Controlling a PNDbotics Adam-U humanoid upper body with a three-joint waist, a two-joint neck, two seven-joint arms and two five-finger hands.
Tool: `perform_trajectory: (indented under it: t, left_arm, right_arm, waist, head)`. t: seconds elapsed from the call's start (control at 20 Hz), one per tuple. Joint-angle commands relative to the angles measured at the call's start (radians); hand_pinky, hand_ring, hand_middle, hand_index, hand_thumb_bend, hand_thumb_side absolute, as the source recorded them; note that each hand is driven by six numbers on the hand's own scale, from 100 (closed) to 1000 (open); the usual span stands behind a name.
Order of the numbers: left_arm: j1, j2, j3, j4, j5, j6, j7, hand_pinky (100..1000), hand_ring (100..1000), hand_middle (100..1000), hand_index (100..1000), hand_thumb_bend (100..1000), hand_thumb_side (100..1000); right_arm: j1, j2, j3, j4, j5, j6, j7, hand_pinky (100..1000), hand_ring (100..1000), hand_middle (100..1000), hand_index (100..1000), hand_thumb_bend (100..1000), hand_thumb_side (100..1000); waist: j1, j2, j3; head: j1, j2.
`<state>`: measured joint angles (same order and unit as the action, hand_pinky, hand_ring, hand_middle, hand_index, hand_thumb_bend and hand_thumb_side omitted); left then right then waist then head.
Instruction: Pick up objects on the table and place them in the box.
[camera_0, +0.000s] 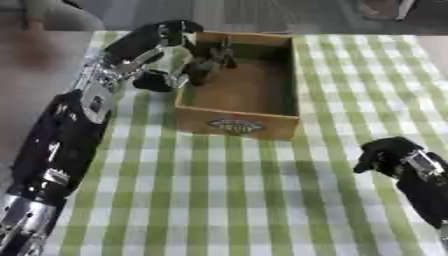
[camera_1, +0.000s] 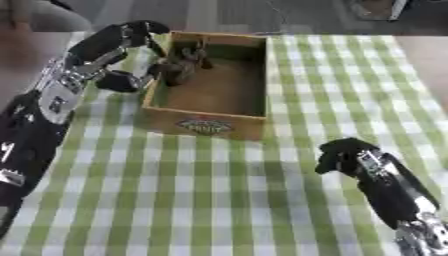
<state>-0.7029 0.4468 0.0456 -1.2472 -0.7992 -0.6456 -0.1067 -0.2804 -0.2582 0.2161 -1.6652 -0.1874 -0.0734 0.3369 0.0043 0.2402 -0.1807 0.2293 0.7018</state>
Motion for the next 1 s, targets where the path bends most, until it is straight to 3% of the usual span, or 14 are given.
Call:
perform_trajectory:
  t: [0.05, 0.25, 0.55, 0.8, 1.0]
  left_arm:
    - [0.030, 0.011, 0.009, -0.086, 0.055, 0.046, 0.054, 719, 758, 709, 458, 100, 478]
    - [0.112, 0.009, 0.002, -0.180, 0.117, 0.109, 0.117, 676, 593, 508, 293, 100, 562]
    - [0.218, 0.003, -0.007, -0.311, 0.214, 0.206, 0.195, 541, 366, 347, 267, 100, 597]
    - [0.303, -0.004, 0.011, -0.434, 0.295, 0.286, 0.205, 335, 141, 186, 260, 100, 574]
    - [0.367, -0.020, 0.036, -0.513, 0.364, 0.356, 0.212, 205, 100, 109, 257, 100, 552]
  right_arm:
    - [-0.007, -0.009, -0.012, -0.009, 0.000, 0.001, -0.007, 625, 578, 546, 701, 100, 863]
    - [-0.005, -0.009, -0.013, -0.008, 0.000, 0.002, -0.008, 623, 578, 545, 701, 100, 863]
    - [-0.003, -0.009, -0.015, -0.009, -0.001, 0.001, -0.010, 620, 579, 545, 701, 100, 862]
    - [-0.002, -0.009, -0.018, -0.009, -0.003, 0.001, -0.011, 615, 579, 545, 701, 100, 862]
    - [0.000, -0.008, -0.020, -0.009, -0.003, 0.001, -0.012, 613, 579, 545, 701, 100, 863]
  waist:
    - [-0.001, -0.020, 0.004]
    - [-0.003, -0.021, 0.012]
    - [-0.007, -0.023, 0.025]
    - [-0.008, -0.024, 0.031]
    - [-0.010, -0.024, 0.036]
  head:
    - [-0.007, 0.004]
    - [-0.011, 0.004]
    - [-0.012, 0.004]
    - [-0.013, 0.004]
    - [-0.016, 0.006]
